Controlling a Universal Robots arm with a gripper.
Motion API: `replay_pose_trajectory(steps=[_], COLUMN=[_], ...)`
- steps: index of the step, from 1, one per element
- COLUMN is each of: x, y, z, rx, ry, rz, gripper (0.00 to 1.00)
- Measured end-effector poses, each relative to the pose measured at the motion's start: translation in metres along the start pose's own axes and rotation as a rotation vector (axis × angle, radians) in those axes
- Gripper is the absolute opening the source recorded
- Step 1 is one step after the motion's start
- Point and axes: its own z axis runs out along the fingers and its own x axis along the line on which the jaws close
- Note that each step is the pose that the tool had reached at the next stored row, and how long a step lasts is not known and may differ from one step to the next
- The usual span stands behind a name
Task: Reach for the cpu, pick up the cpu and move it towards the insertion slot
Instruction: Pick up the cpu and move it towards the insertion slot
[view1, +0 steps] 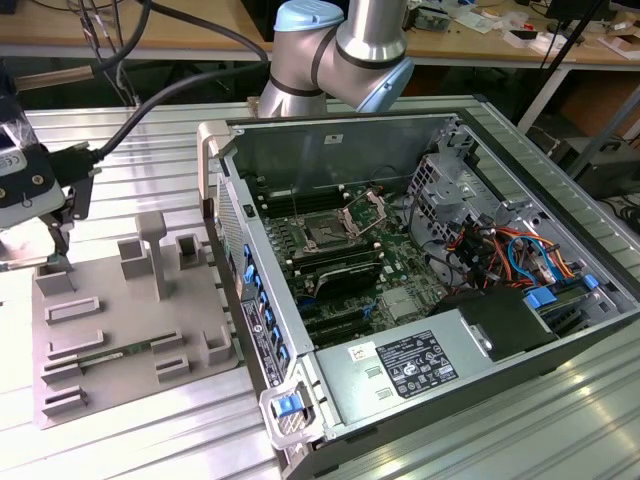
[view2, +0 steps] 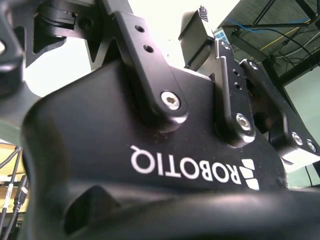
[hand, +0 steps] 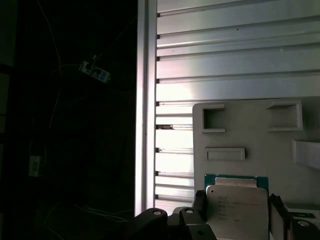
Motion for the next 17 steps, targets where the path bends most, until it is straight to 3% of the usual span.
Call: replay_pose_trajectory(steps=[17], x=[0.0000], y=[0.0002], z=[-0.0051], rx=[0.0000], ry=[0.0000], rz=[0.000], gripper=[0.55])
